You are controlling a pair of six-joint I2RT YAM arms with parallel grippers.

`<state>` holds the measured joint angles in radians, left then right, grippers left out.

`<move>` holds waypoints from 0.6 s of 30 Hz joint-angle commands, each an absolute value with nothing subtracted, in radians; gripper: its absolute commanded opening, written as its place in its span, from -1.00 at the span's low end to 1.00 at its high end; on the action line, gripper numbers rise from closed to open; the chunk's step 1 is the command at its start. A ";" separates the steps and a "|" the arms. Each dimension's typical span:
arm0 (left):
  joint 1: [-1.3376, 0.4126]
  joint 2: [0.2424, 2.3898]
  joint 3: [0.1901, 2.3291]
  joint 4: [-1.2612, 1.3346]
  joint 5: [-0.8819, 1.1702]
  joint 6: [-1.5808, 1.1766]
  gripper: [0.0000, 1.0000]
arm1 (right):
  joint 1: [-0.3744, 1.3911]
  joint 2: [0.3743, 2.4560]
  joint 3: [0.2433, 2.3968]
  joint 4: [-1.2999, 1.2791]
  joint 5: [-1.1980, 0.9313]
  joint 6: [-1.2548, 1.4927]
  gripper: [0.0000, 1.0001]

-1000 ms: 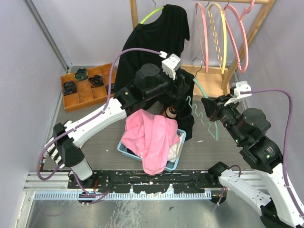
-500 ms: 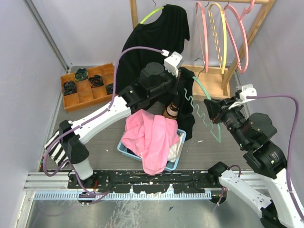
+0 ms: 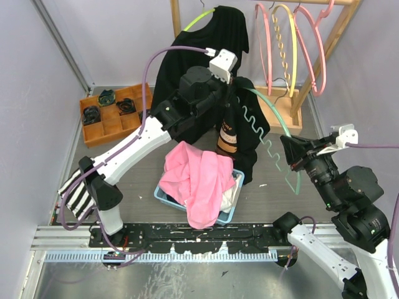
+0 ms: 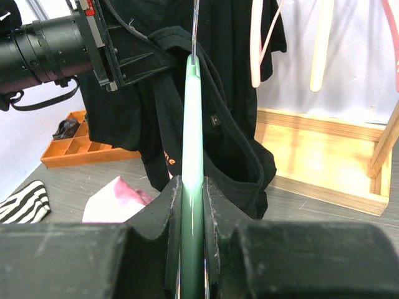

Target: Remove the t-shirt from the hanger

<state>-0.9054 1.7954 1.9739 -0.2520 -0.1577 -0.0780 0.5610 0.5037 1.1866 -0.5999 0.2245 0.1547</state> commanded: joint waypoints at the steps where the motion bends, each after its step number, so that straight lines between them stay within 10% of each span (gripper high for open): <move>1: -0.890 1.831 2.082 -0.270 -0.203 -0.051 -1.00 | 0.560 0.476 1.240 -0.559 0.266 0.138 -0.99; 18: -0.835 2.044 2.356 -0.378 -0.241 -0.035 -1.00 | 0.560 0.344 1.314 -0.592 0.283 0.125 -0.99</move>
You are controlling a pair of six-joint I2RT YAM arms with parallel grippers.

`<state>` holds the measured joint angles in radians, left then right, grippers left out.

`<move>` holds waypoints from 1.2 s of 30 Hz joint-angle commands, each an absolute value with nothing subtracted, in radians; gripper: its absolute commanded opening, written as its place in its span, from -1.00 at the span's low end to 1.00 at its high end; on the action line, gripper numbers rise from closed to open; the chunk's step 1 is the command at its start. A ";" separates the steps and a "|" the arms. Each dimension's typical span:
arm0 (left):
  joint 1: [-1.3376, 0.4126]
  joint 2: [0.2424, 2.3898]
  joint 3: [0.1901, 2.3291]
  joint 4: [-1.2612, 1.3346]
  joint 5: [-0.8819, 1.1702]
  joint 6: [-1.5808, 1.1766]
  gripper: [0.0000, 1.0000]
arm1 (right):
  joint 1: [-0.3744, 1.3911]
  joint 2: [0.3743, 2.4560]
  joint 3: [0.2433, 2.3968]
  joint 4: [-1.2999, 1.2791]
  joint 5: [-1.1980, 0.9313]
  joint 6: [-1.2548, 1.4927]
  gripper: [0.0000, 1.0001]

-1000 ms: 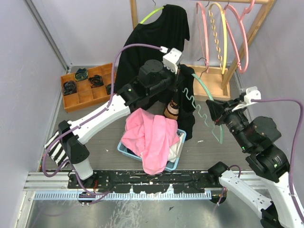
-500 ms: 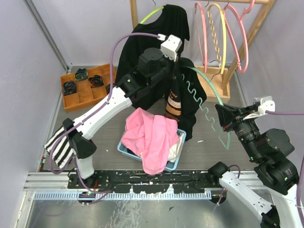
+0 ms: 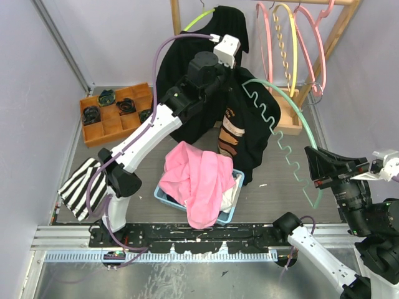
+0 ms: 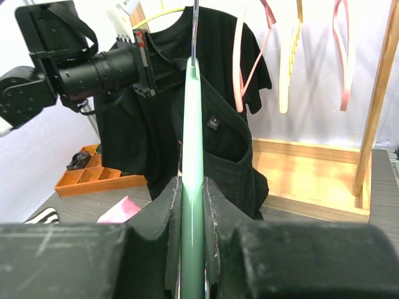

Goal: Remove the t-shirt from the hanger
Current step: Remove the T-shirt from the hanger, then place the T-shirt in the bin.

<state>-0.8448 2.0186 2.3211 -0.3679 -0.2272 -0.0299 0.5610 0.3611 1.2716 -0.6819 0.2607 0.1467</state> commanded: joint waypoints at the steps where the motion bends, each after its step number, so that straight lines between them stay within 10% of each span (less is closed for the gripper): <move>1: -0.835 2.045 2.352 -0.380 -0.231 -0.042 -1.00 | 0.560 0.338 1.311 -0.585 0.284 0.124 -0.98; 36: -0.952 1.454 2.105 -0.126 0.014 -0.092 -1.00 | 0.560 0.392 1.178 -0.482 0.400 0.150 -0.98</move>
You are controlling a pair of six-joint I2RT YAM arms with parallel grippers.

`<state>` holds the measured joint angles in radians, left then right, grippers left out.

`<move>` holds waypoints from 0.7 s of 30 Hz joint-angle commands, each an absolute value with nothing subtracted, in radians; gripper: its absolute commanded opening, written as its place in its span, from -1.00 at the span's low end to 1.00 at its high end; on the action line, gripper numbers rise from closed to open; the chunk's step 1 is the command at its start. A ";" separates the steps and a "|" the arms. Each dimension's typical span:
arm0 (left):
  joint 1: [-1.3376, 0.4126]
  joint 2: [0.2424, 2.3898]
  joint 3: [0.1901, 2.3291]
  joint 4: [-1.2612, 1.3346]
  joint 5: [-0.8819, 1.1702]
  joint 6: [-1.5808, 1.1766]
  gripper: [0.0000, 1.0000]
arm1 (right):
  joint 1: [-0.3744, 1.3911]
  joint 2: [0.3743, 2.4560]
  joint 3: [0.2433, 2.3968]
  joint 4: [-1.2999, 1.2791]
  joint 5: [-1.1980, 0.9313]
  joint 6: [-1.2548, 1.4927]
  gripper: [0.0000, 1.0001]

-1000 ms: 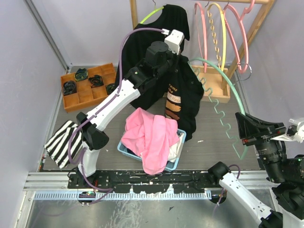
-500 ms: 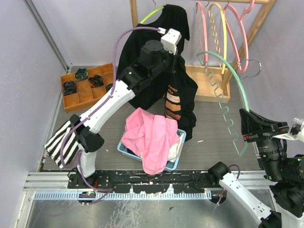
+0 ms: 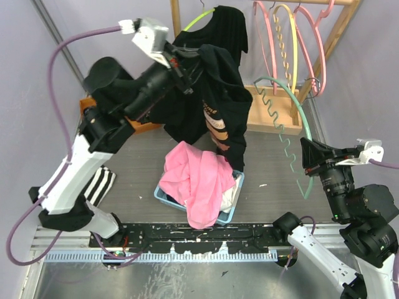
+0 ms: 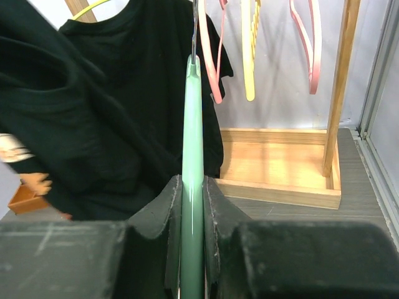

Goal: Remove the t-shirt from the hanger
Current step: Place the T-shirt in the bin.

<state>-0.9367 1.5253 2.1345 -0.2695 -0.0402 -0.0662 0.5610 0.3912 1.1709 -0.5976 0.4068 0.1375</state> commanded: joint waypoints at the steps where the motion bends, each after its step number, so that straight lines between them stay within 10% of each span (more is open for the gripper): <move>1: -0.955 1.439 2.109 -0.121 0.027 -0.104 -1.00 | 0.560 0.389 1.177 -0.481 0.396 0.152 -0.98; 21: -0.964 1.344 2.274 -0.109 0.104 -0.291 -1.00 | 0.560 0.363 1.131 -0.484 0.358 0.192 -0.99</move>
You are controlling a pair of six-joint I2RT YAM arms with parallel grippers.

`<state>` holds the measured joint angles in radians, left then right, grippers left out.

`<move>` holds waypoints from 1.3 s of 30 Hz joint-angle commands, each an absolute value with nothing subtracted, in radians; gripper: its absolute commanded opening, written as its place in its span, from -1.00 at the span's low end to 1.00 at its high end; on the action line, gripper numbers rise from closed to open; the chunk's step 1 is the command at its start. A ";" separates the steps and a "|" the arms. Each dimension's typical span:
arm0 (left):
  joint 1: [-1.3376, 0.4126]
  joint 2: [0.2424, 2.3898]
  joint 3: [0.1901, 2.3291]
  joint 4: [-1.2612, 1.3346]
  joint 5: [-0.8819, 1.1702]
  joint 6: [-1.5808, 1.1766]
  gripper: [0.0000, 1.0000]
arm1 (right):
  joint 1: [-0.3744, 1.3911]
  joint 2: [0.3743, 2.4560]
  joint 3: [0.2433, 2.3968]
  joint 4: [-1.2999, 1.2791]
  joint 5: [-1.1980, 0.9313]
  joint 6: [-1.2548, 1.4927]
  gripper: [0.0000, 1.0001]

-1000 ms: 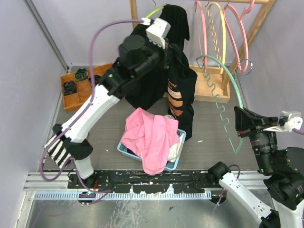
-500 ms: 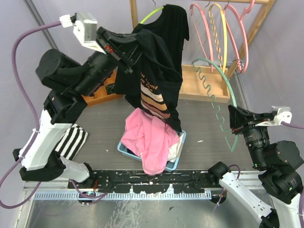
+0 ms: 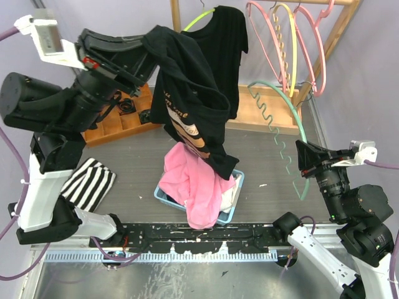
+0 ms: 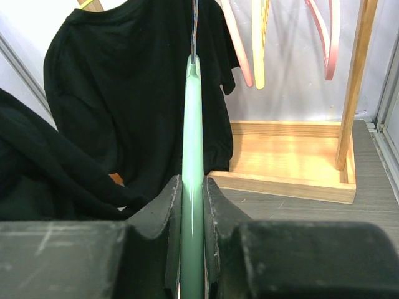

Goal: Remove the t-shirt from the hanger
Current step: Place the T-shirt in the bin.

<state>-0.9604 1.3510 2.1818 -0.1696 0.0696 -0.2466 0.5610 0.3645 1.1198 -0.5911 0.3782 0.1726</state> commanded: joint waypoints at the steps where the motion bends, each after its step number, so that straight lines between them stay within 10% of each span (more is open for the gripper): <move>1: -0.965 1.346 2.285 -0.113 0.110 -0.298 -1.00 | 0.560 0.364 1.131 -0.481 0.358 0.192 -0.98; 14: -0.964 1.298 2.226 -0.166 0.084 -0.319 -1.00 | 0.560 0.382 1.119 -0.469 0.345 0.196 -0.99; 39: -1.073 1.055 1.316 -0.193 -0.227 -0.310 -1.00 | 0.560 0.485 1.042 -0.379 0.321 0.199 -0.99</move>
